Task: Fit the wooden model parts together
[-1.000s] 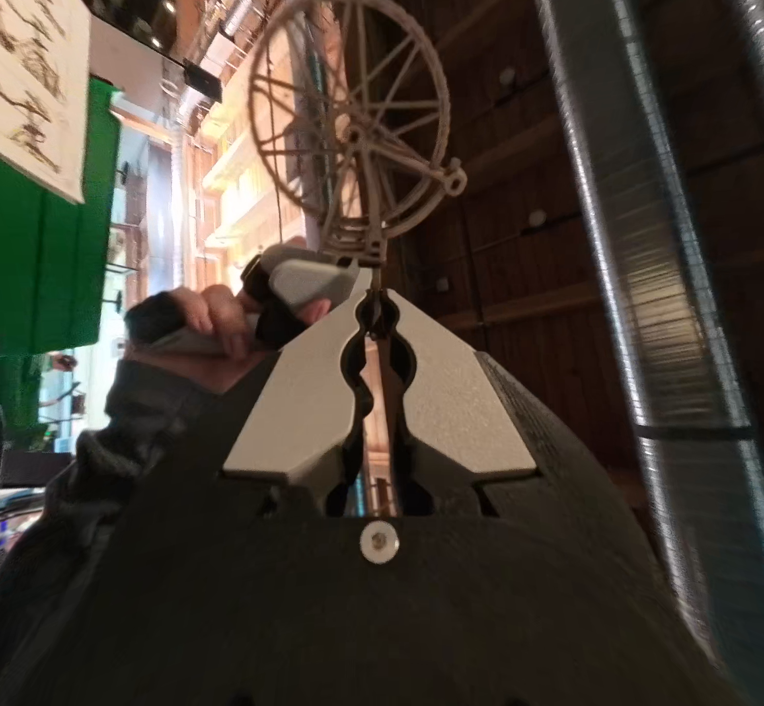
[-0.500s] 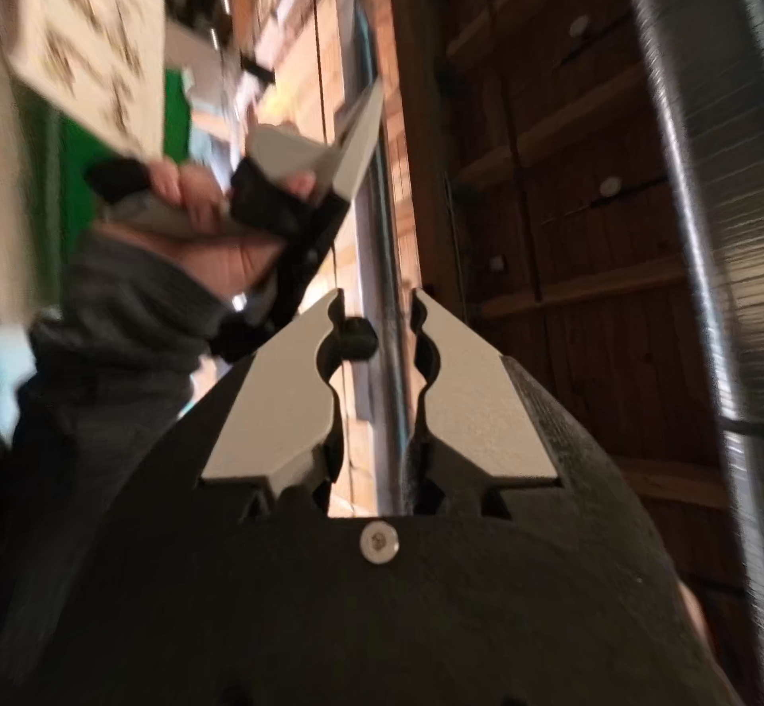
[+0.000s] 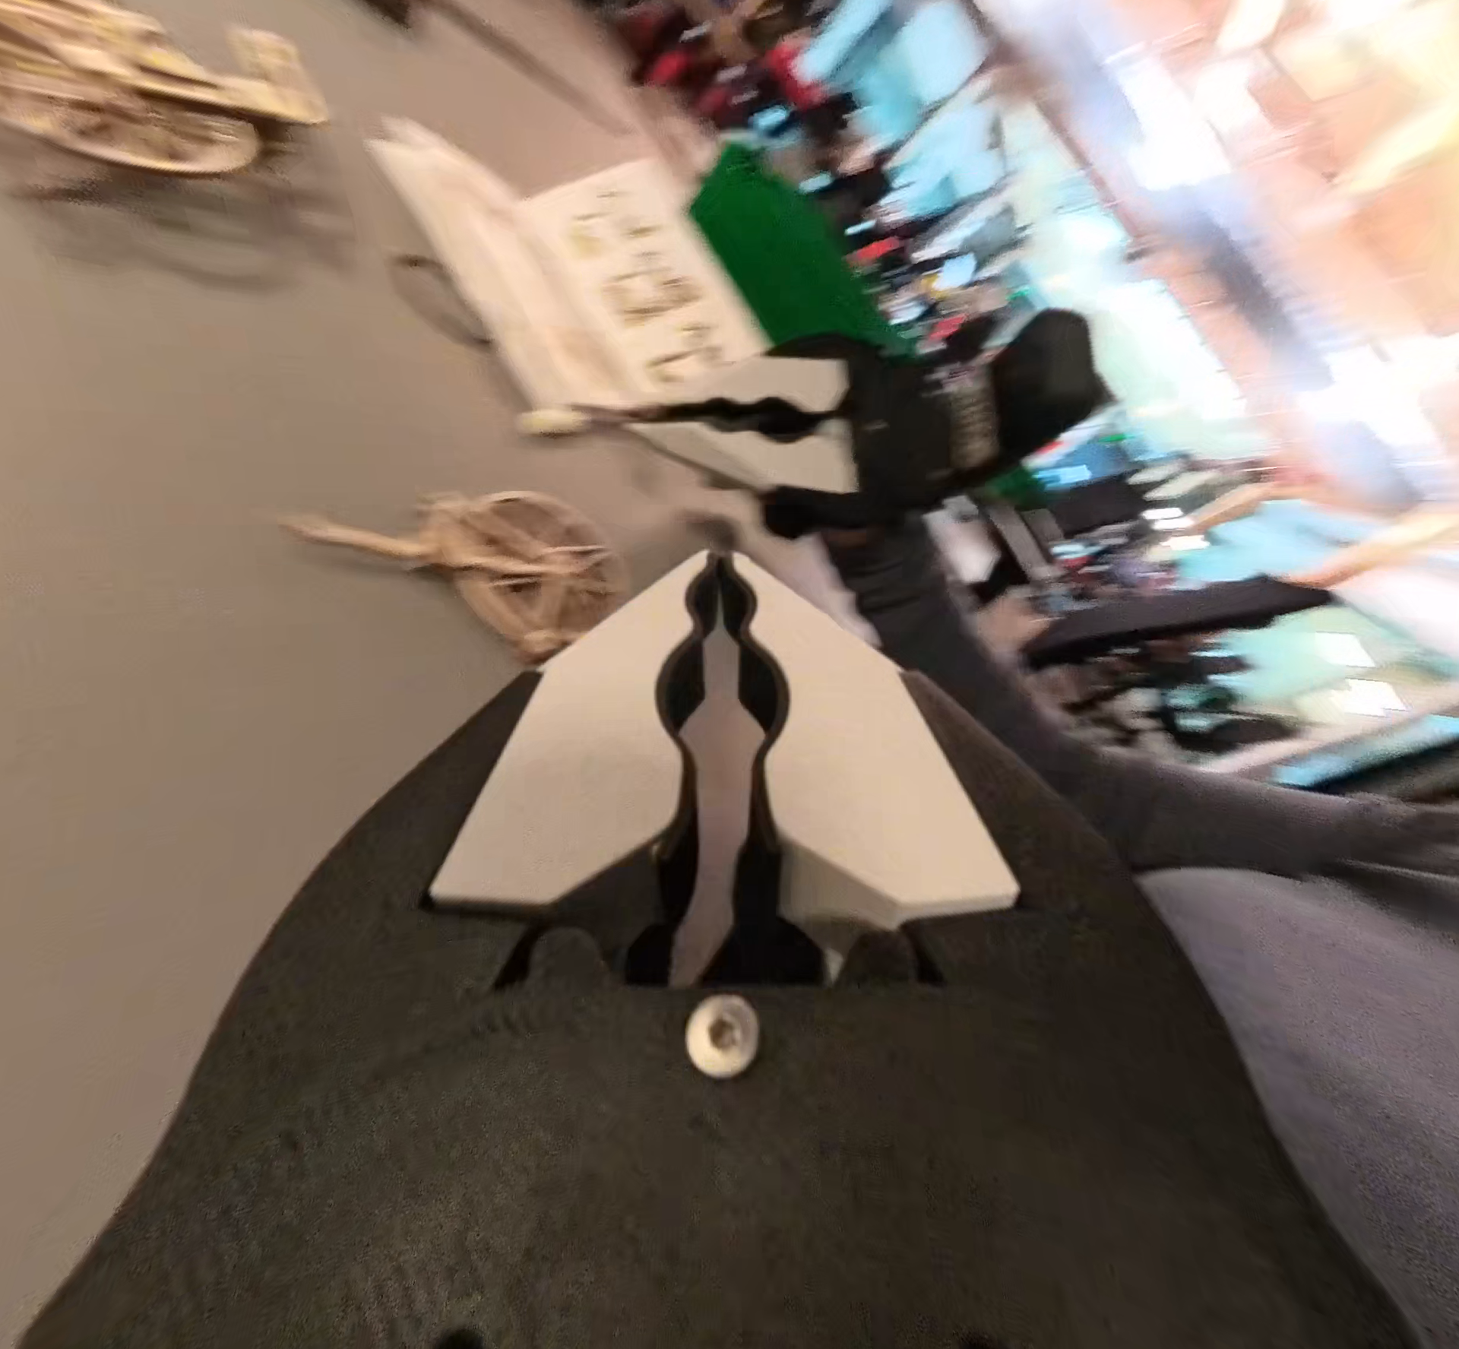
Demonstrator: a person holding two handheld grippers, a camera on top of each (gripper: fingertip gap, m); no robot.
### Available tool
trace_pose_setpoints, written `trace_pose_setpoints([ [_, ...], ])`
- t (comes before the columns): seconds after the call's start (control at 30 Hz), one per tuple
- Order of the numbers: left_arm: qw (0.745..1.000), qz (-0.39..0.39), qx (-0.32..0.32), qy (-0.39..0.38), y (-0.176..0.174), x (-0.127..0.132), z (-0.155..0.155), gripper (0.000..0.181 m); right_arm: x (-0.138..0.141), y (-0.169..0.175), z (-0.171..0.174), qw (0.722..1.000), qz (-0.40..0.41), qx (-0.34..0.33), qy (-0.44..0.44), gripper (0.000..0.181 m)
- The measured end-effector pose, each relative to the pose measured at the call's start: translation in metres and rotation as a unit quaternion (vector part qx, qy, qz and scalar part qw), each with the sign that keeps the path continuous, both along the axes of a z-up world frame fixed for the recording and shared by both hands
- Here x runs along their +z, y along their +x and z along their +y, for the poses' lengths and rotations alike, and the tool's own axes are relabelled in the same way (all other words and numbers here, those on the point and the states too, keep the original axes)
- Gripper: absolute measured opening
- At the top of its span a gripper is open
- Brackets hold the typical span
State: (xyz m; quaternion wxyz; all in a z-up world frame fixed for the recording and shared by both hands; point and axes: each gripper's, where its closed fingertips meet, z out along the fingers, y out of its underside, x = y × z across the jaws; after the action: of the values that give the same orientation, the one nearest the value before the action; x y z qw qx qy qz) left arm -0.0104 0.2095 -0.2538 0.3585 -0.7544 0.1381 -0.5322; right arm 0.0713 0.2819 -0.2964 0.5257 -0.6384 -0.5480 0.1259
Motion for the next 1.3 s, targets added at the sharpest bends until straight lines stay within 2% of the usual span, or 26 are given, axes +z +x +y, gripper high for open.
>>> trace_pose_setpoints([
  [0.07,0.998,0.063,0.018,-0.018,-0.016,-0.017,0.009,0.0,-0.018,-0.01,-0.001,0.998,-0.037,0.014,-0.048,0.0],
  [0.13,0.994,0.095,0.012,-0.049,-0.02,-0.031,0.009,0.008,-0.037,-0.016,-0.002,0.991,-0.079,0.022,-0.104,0.0],
  [0.27,0.988,0.142,-0.001,-0.055,-0.012,-0.047,0.002,0.043,-0.046,-0.027,-0.018,0.979,-0.092,0.055,-0.171,0.0],
  [0.33,0.986,0.163,0.013,-0.043,-0.012,-0.051,0.004,0.061,-0.044,-0.04,-0.043,0.97,-0.08,0.123,-0.194,0.0],
  [0.4,0.983,0.179,0.017,-0.021,-0.011,-0.053,0.007,0.071,-0.039,-0.049,-0.06,0.966,-0.065,0.174,-0.182,0.0],
  [0.5,0.975,0.222,0.004,-0.002,-0.012,-0.059,0.011,0.072,-0.022,-0.043,-0.05,0.976,-0.012,0.167,-0.14,0.0],
  [0.57,0.971,0.237,-0.013,-0.012,-0.01,-0.063,0.009,0.079,-0.008,-0.035,-0.036,0.982,0.039,0.142,-0.119,0.0],
  [0.7,0.938,0.346,-0.01,0.008,-0.01,-0.08,0.006,0.123,0.007,-0.022,-0.017,0.99,0.079,0.096,-0.066,0.0],
  [0.77,0.916,0.4,-0.008,0.025,-0.007,-0.089,0.004,0.131,0.005,-0.02,-0.013,0.994,0.059,0.085,-0.036,0.0],
  [0.87,0.896,0.442,-0.003,0.045,-0.003,-0.096,0.006,0.128,-0.004,-0.021,-0.009,0.997,0.008,0.073,0.014,0.0],
  [0.93,0.894,0.445,-0.004,0.051,-0.002,-0.095,0.006,0.116,-0.009,-0.023,-0.009,0.996,-0.023,0.072,0.048,0.0],
  [1.0,0.907,0.418,-0.018,0.047,0.004,-0.091,0.003,0.106,-0.013,-0.028,-0.011,0.994,-0.038,0.074,0.064,0.0],
  [1.1,0.937,0.346,-0.039,0.034,0.007,-0.076,0.007,0.088,-0.012,-0.031,-0.008,0.985,-0.075,0.065,0.142,0.0],
  [1.23,0.978,0.206,-0.036,0.021,-0.006,-0.037,0.043,0.049,-0.016,-0.035,-0.006,0.967,-0.117,0.066,0.215,0.0],
  [1.3,0.985,0.165,-0.049,-0.025,-0.011,-0.036,0.061,0.041,-0.016,-0.035,-0.005,0.96,-0.126,0.065,0.241,0.0],
])
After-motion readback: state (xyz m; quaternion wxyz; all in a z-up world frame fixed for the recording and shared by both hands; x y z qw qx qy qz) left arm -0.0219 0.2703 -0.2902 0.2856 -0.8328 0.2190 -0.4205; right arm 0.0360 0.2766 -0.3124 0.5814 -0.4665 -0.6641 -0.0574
